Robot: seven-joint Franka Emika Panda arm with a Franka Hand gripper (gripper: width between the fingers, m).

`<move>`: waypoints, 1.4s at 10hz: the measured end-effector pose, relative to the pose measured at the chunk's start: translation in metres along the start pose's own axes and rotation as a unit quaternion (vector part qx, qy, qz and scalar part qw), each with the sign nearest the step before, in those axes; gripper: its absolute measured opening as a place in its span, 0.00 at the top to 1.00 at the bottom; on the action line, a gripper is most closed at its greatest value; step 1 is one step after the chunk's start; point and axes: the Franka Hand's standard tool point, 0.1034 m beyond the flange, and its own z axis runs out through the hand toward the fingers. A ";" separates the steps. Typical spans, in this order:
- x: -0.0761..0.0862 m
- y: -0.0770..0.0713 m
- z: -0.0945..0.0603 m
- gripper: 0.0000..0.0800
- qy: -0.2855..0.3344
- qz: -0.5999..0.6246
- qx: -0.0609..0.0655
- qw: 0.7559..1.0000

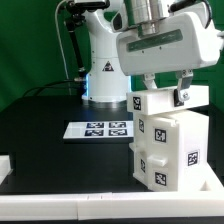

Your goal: Assemble cabinet

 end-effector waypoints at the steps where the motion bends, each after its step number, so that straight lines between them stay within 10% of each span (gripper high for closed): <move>1: -0.001 0.000 0.000 0.27 -0.002 0.002 0.001 1.000; 3: -0.003 -0.003 -0.005 0.02 -0.002 -0.018 0.005 1.000; 10: -0.002 -0.017 -0.032 0.00 -0.015 -0.060 0.023 0.998; 14: -0.004 -0.026 -0.033 0.00 -0.009 -0.367 0.017 0.930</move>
Offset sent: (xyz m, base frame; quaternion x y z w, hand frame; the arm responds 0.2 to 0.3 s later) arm -0.0050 0.0082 0.0262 0.0151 -0.0288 -0.0081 0.9994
